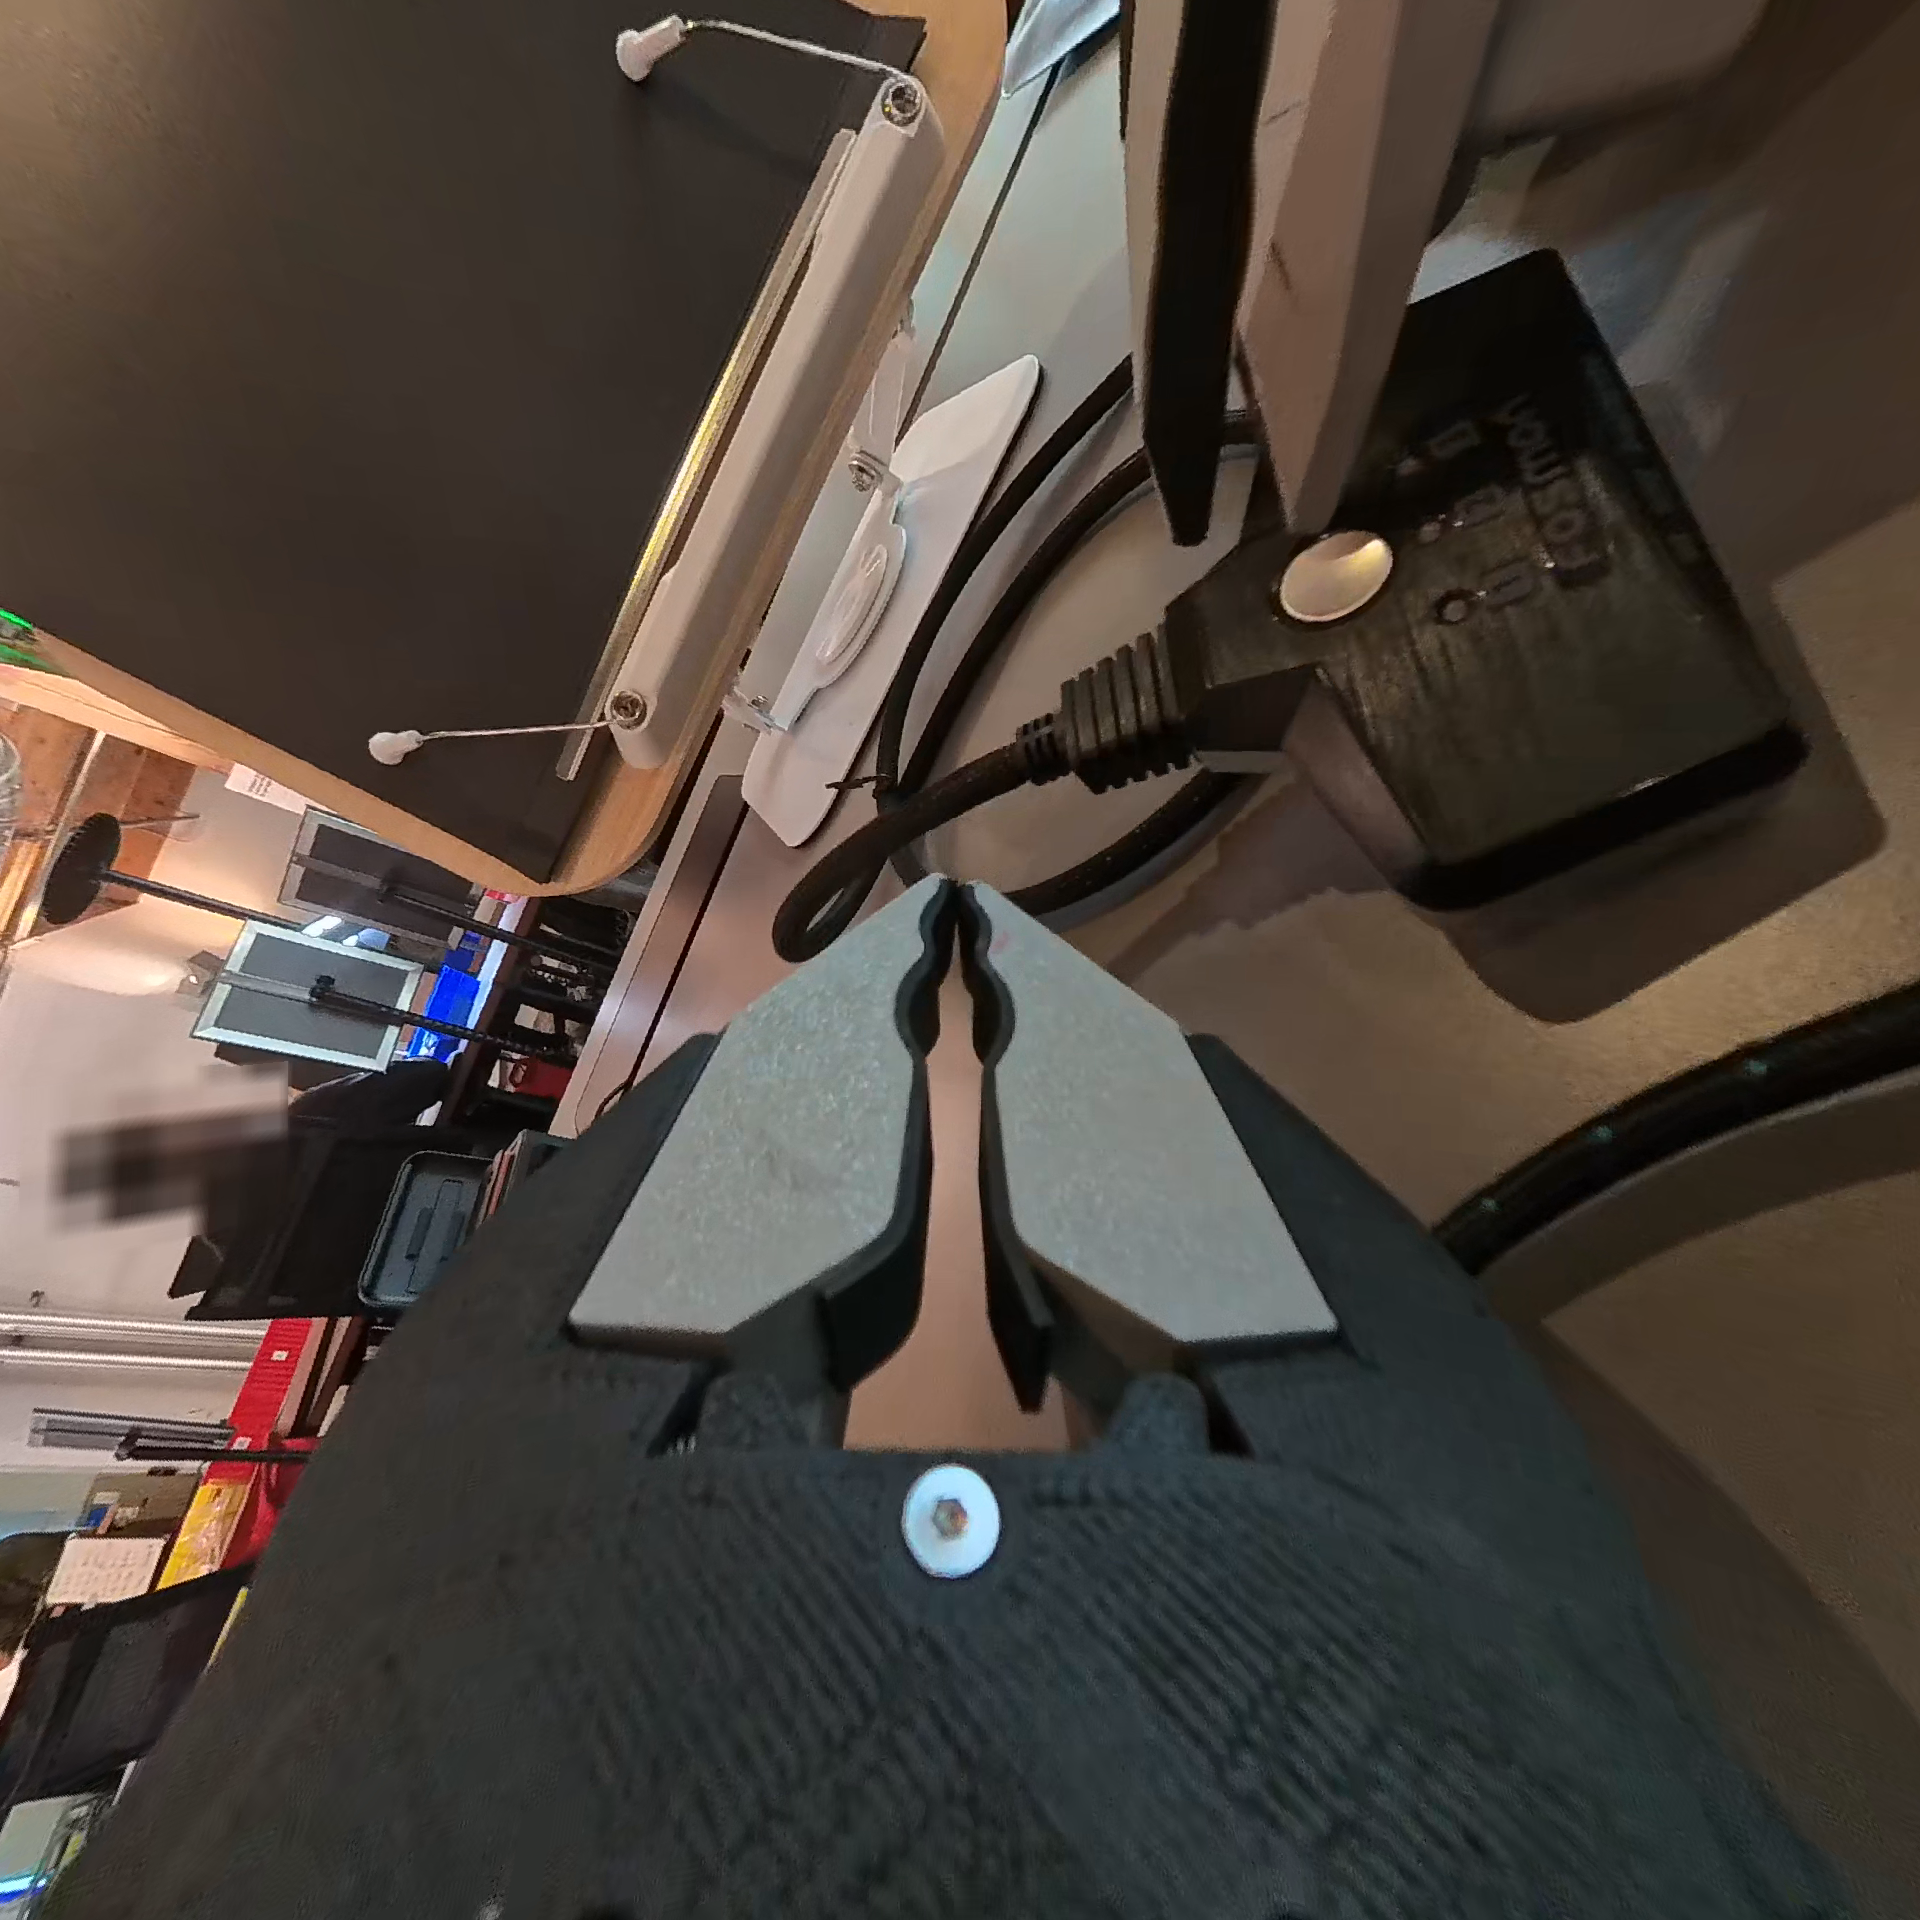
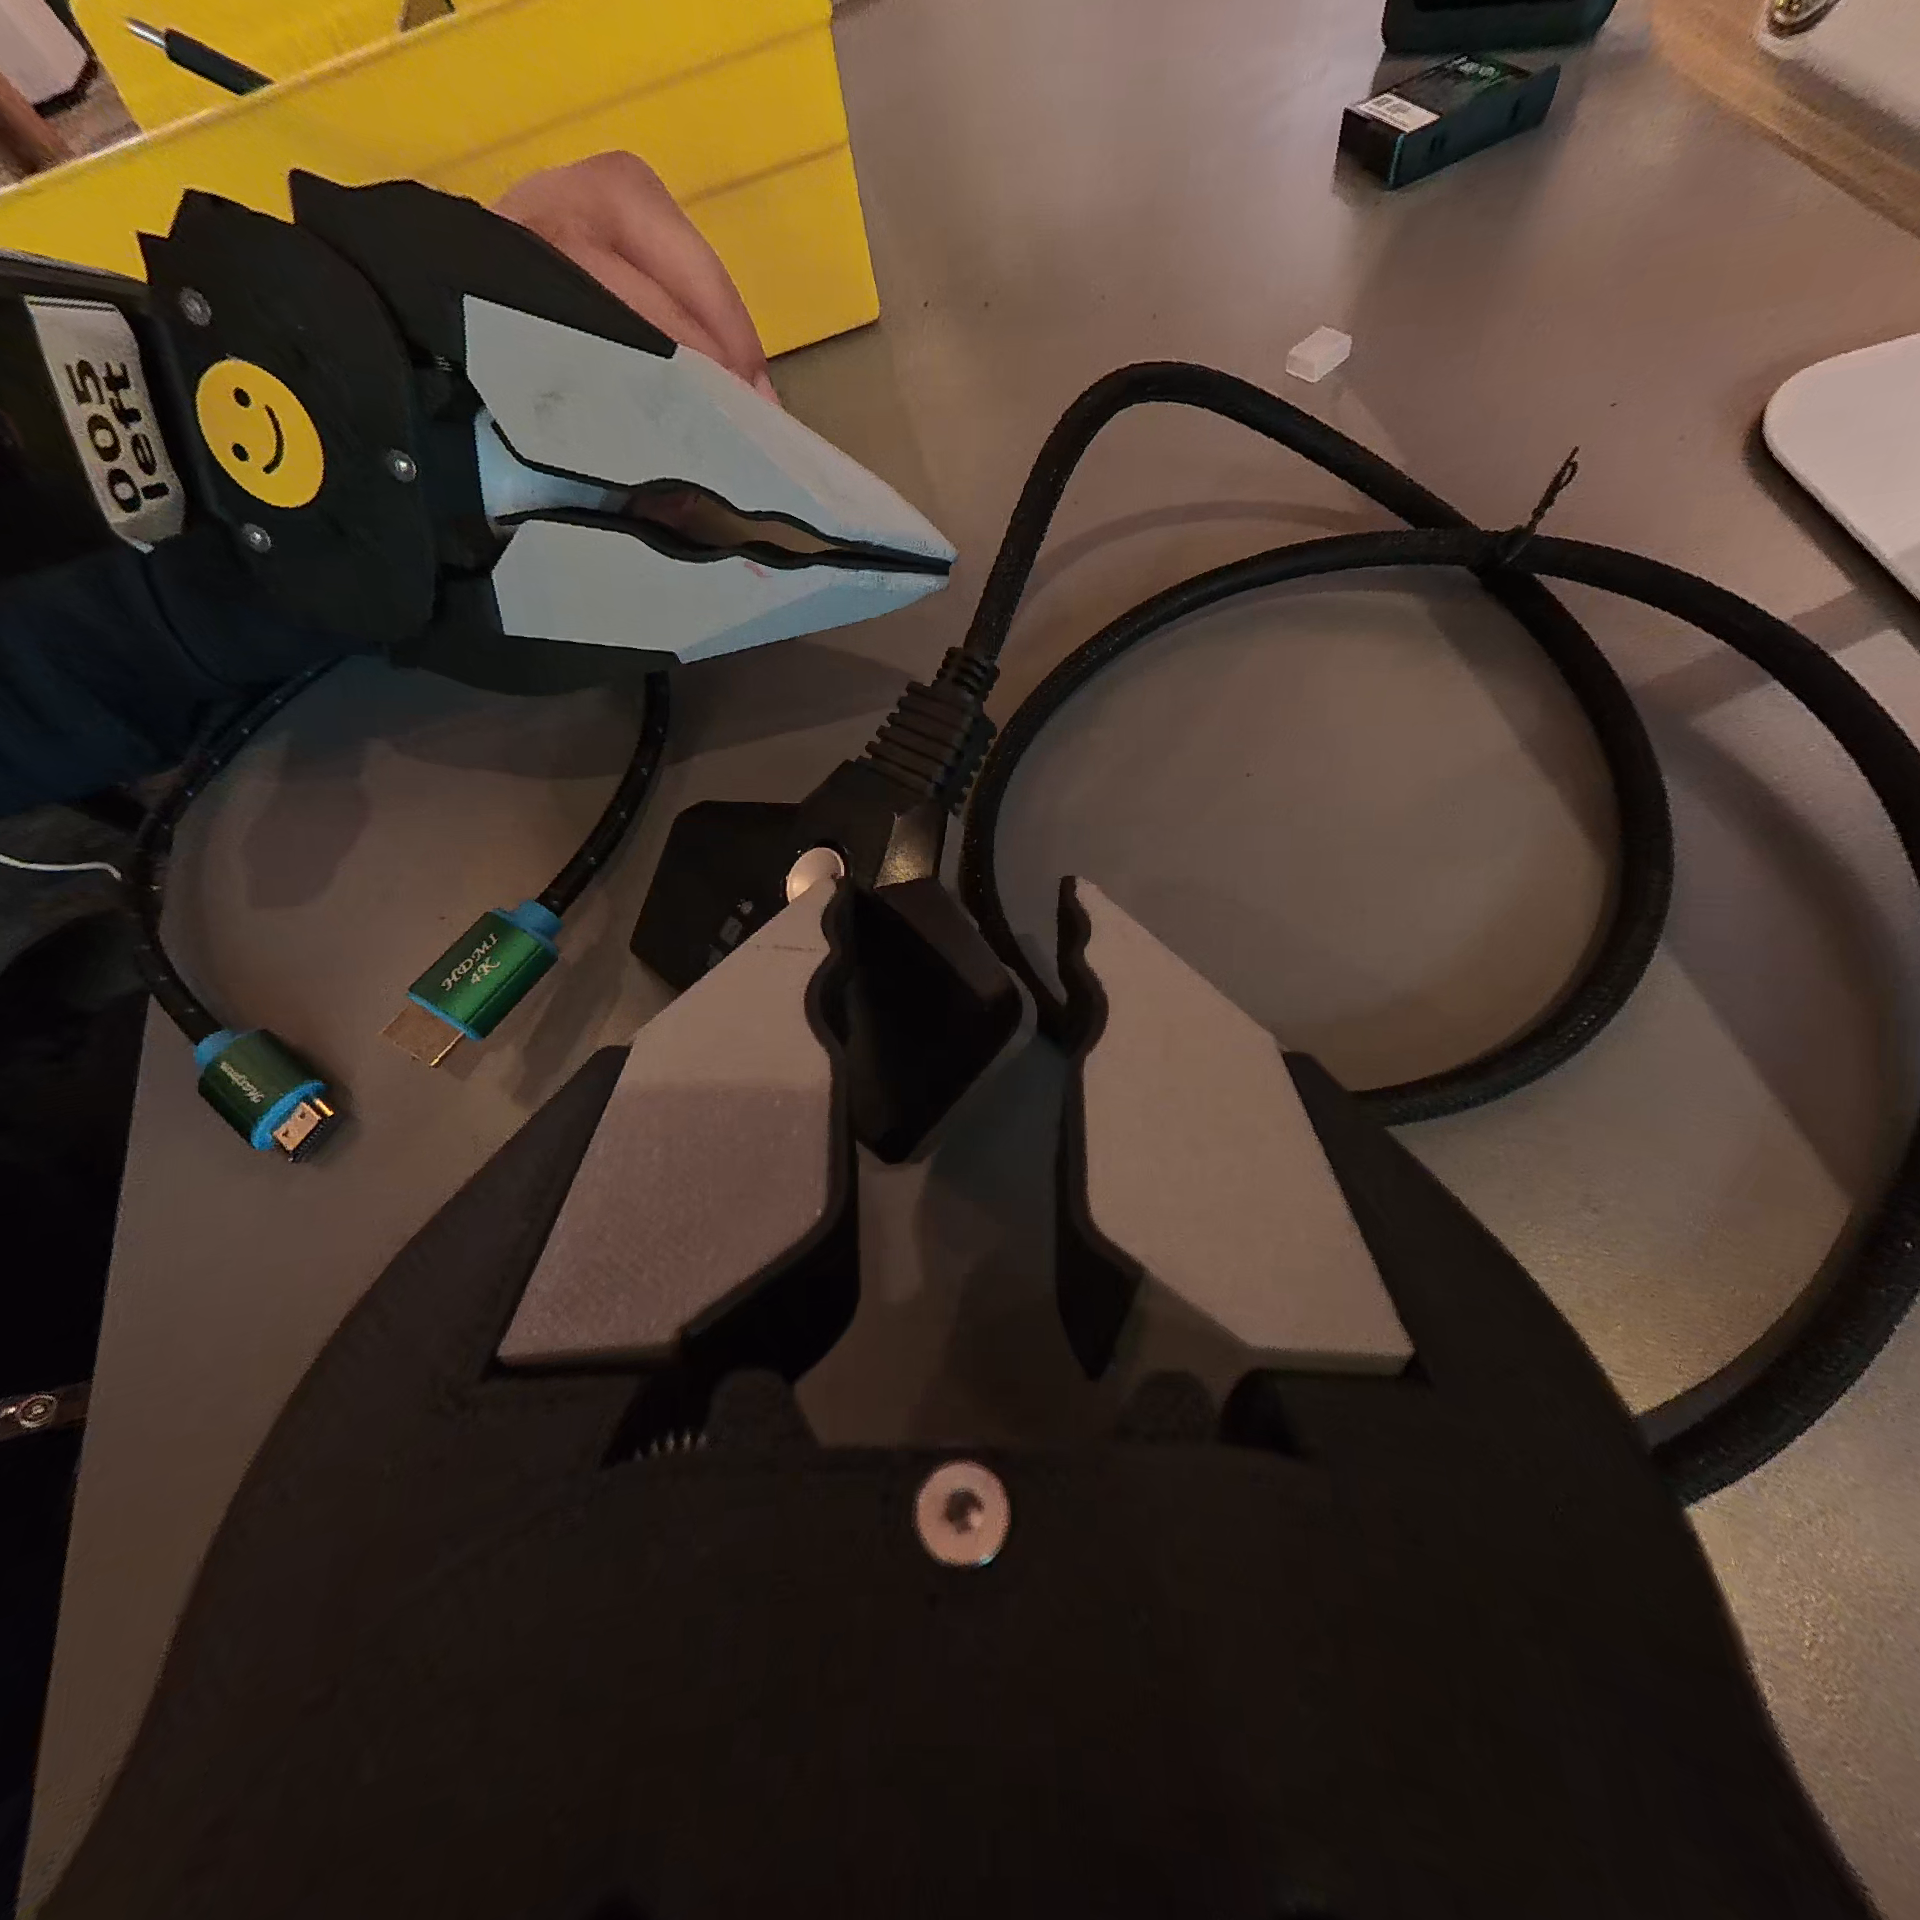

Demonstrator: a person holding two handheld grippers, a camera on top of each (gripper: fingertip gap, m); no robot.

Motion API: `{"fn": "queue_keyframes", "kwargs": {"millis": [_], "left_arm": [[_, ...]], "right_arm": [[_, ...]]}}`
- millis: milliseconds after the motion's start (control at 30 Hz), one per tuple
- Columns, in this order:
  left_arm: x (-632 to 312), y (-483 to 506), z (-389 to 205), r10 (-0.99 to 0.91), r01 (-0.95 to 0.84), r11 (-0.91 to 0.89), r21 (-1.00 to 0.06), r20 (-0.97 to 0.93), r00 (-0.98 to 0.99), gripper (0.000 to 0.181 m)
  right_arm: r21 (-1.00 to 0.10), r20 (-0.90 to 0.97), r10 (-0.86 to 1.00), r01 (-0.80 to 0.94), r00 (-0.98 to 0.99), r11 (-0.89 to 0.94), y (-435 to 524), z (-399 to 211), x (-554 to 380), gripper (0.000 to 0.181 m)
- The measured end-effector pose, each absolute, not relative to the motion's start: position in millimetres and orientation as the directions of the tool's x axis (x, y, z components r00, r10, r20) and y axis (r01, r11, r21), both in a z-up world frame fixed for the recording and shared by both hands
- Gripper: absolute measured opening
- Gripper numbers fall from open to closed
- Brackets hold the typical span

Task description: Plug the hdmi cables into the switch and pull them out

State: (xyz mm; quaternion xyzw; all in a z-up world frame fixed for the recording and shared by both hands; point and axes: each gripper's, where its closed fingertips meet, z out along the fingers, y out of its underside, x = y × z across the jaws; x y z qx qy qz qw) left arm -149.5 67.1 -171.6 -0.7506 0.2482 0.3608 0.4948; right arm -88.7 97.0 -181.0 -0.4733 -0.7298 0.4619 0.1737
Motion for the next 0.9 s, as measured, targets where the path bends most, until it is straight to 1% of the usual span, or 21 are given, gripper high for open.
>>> {"fn": "queue_keyframes", "kwargs": {"millis": [167, 367, 667, 900], "left_arm": [[-152.3, 66.4, -168.5, 0.001, -0.719, -0.381, -0.581, -0.778, 0.628, 0.000], [-152.8, 66.9, -170.6, -0.010, -0.728, -0.387, -0.566, -0.787, 0.617, 0.000], [-159.9, 66.8, -169.9, 0.009, -0.710, -0.406, -0.575, -0.780, 0.626, 0.000], [-163.1, 65.3, -167.5, 0.026, -0.697, -0.410, -0.588, -0.772, 0.635, 0.000]], "right_arm": [[-0.847, -0.162, 0.856, 0.514, -0.491, 0.135, 98.5, -178.4, -89.6, 0.041], [-0.858, -0.122, 0.870, 0.491, -0.477, 0.148, 102.2, -175.6, -93.7, 0.042], [-0.871, -0.122, 0.879, 0.475, -0.461, 0.128, 105.5, -171.6, -97.5, 0.038], [-0.898, -0.133, 0.880, 0.432, -0.455, 0.087, 115.7, -154.7, -93.1, 0.043]]}}
